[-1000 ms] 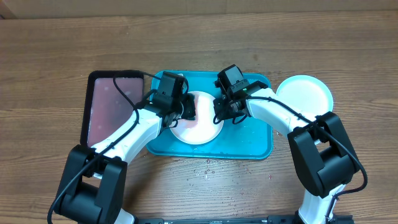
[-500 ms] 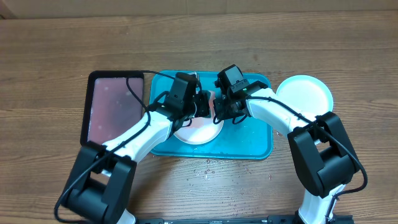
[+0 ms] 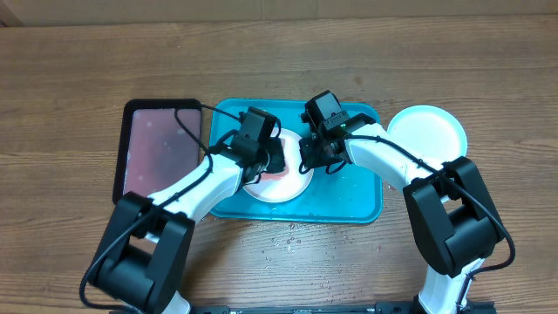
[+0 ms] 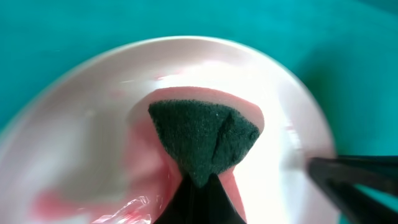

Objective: Clean dirty plates on tray and stack at the side
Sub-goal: 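Scrub the pink-rimmed plate with the sponge while right gripper holds it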

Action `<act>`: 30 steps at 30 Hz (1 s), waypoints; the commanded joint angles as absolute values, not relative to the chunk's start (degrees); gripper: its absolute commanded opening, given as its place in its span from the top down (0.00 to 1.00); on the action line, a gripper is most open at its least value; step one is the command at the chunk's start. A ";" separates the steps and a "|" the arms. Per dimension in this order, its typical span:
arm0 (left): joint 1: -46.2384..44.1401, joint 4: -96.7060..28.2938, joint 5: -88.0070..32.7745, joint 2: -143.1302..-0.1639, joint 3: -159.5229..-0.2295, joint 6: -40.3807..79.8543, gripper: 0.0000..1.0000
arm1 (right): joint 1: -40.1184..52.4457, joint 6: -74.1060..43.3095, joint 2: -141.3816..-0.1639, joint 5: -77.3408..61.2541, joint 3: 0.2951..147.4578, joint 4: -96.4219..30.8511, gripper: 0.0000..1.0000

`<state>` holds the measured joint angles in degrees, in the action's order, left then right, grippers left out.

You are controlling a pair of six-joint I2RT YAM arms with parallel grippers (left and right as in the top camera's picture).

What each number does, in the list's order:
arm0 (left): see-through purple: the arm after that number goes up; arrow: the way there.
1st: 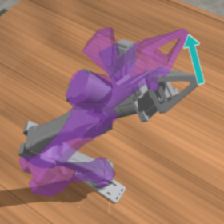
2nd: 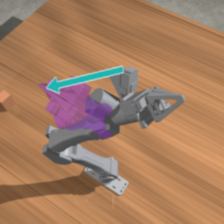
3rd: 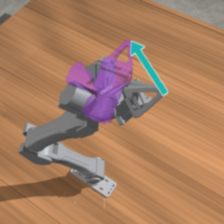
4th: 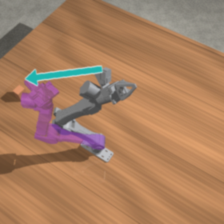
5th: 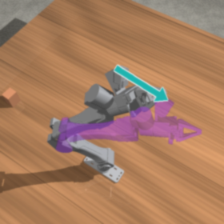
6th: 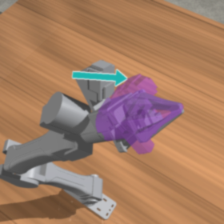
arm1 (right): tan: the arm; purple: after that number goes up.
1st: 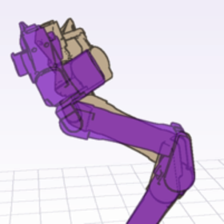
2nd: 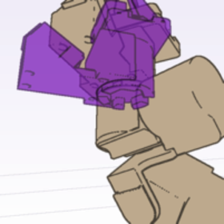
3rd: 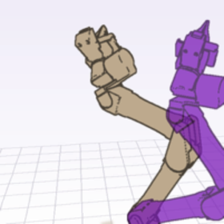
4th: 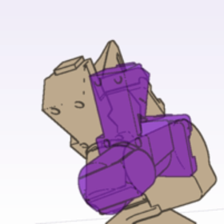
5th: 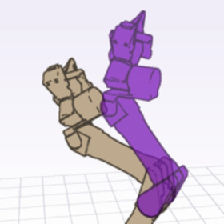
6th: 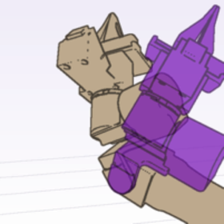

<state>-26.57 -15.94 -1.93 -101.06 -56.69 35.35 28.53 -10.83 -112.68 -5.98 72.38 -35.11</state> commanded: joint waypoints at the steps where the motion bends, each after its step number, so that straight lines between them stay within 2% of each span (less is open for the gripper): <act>1: -25.43 -18.04 6.66 -97.78 -57.17 32.38 0.96 | 28.86 -9.96 -113.19 -4.54 72.71 -35.59 0.96; 9: -23.20 -17.96 7.18 -97.43 -57.32 27.55 0.96 | 28.86 -9.98 -113.19 -4.54 72.71 -35.77 0.96; 17: -23.29 -11.49 -1.19 -95.18 -58.57 25.54 0.96 | 28.86 -9.98 -113.19 -4.54 72.71 -35.88 0.96; 30: -23.27 -18.09 -1.54 -100.60 -58.57 25.50 0.96 | 28.86 -9.98 -113.19 -4.54 72.71 -35.88 0.96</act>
<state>-23.35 -17.98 -0.47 -99.74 -57.41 26.76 28.53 -10.85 -112.68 -5.98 72.38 -35.24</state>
